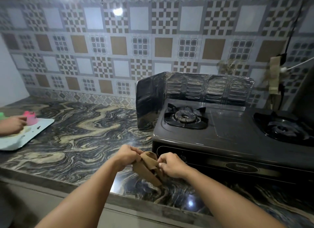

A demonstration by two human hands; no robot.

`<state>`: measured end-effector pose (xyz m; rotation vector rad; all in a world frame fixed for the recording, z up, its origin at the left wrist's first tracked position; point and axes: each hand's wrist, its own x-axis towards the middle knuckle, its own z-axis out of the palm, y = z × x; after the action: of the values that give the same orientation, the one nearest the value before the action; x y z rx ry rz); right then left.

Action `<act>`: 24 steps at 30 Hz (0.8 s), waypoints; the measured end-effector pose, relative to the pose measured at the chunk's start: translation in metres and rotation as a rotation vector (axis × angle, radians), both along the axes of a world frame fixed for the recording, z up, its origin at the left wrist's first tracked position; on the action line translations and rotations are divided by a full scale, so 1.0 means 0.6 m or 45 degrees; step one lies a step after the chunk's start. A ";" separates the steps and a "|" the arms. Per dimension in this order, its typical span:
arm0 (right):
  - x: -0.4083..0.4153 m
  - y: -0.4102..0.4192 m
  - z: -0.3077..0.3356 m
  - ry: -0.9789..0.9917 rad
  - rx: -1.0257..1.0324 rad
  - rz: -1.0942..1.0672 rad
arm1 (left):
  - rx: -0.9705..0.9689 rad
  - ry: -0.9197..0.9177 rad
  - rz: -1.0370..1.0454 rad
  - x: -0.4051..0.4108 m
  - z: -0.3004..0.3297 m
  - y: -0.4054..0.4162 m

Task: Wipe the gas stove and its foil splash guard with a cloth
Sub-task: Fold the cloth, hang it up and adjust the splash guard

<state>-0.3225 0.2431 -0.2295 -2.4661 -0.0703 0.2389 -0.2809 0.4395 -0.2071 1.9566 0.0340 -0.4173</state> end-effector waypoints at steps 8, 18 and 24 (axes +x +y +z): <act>0.007 0.010 0.118 -0.216 0.353 -0.196 | -0.199 -0.025 0.131 0.006 0.031 0.056; 0.008 0.024 0.221 -0.426 0.332 -0.018 | -0.097 -0.080 -0.311 -0.049 0.055 -0.003; -0.001 0.006 0.253 -0.461 0.322 -0.048 | -0.114 -0.237 -0.077 -0.063 0.052 -0.023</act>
<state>-0.3231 0.2468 -0.0777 -2.2279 -0.1955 -0.2234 -0.3188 0.4256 -0.1761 1.9038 -0.1614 -0.2700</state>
